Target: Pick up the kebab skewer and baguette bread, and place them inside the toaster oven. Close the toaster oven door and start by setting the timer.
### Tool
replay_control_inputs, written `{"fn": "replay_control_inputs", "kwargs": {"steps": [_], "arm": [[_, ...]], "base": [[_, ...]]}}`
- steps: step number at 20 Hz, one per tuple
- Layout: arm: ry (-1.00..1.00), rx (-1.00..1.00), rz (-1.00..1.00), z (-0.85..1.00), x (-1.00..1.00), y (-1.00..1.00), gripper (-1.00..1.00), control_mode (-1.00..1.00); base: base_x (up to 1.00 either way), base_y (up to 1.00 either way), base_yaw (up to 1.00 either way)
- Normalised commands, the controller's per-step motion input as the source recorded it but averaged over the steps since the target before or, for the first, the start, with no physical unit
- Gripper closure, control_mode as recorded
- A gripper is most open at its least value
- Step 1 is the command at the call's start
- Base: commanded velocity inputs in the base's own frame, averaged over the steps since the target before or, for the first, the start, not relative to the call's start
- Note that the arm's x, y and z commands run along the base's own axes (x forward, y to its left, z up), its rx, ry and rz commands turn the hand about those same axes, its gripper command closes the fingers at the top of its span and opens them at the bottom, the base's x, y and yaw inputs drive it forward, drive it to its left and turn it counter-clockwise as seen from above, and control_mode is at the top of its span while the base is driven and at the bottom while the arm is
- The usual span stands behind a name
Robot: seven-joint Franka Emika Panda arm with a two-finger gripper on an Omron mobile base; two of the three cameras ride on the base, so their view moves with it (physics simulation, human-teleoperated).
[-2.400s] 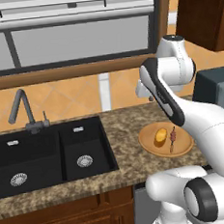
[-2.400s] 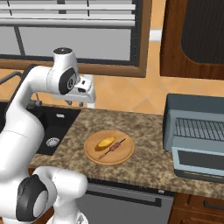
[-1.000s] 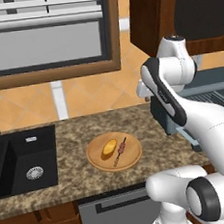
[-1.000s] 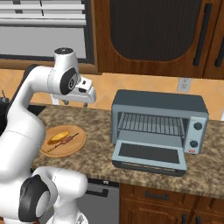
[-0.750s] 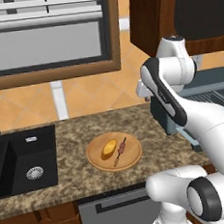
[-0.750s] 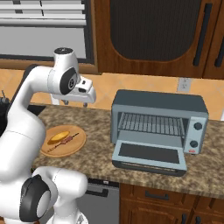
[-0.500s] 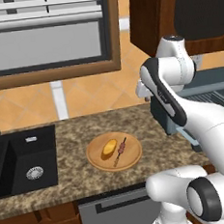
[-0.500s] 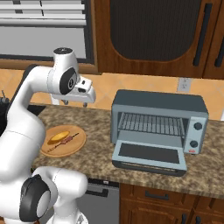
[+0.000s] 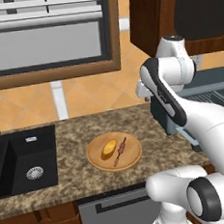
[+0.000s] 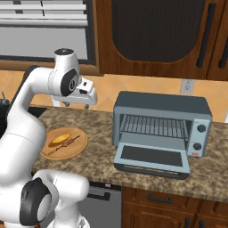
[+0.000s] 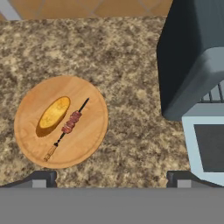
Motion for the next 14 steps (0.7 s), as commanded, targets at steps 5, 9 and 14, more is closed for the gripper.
{"fn": "replay_control_inputs", "kwargs": {"steps": [5, 9, 14], "arm": [[0.0, 0.0, 0.0, -0.02, -0.03, 0.0, -1.0, -1.0], [-0.05, -0.03, 0.0, -0.41, -0.27, -0.11, -1.0, -1.0], [-0.55, 0.2, 0.11, -0.27, -0.78, -0.93, -1.0, -1.0]], "base": [[0.0, 0.0, 0.0], [0.0, 0.0, 0.0], [0.0, 0.0, 0.0]]}}
